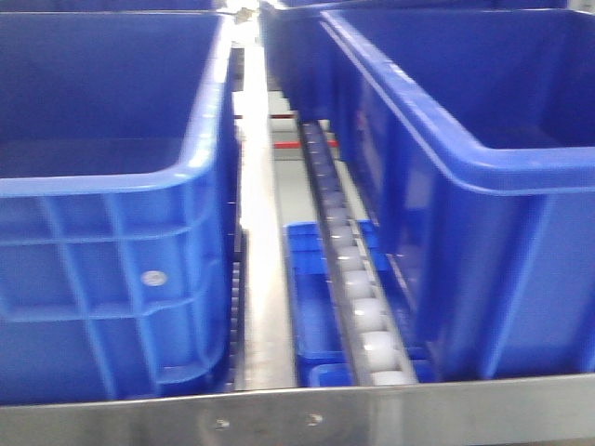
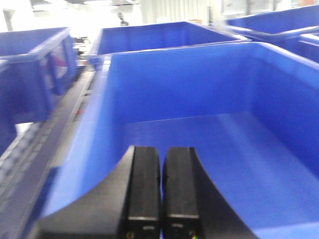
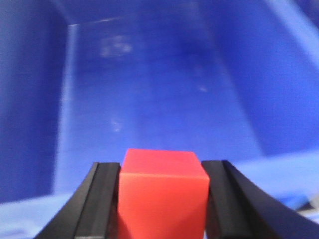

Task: Pick red cube and place on left shelf
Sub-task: 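Turn and approach the shelf rack with blue bins, then move the right gripper with the red cube over a blue bin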

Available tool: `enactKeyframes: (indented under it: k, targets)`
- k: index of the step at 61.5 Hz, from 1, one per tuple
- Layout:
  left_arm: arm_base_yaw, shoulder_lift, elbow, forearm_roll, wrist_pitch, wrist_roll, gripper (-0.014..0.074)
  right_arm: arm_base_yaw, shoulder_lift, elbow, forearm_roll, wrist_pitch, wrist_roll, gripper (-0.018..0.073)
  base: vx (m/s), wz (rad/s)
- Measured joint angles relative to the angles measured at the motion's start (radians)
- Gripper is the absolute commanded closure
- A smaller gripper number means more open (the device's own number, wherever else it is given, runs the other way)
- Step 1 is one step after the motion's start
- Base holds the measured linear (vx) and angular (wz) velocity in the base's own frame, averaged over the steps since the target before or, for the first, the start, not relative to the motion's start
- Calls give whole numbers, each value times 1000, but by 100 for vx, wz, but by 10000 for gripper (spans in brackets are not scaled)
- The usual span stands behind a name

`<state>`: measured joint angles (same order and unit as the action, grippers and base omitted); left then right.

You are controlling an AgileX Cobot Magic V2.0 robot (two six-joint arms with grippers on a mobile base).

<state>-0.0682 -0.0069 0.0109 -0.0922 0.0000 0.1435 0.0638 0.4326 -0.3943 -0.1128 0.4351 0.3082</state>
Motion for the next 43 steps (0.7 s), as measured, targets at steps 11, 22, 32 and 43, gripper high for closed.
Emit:
enactKeyframes:
  k: [11,22,32,43]
  targets:
    - [0,0,0,0,0,0,491,0,0,0,0,0,0,501,-2,10]
    - [0,0,0,0,0,0,491,0,0,0,0,0,0,501,-5,8]
    - [0,0,0,0,0,0,491,0,0,0,0,0,0,501,-7,14]
    - [0,0,0,0,0,0,491,0,0,0,0,0,0,501,-6,7]
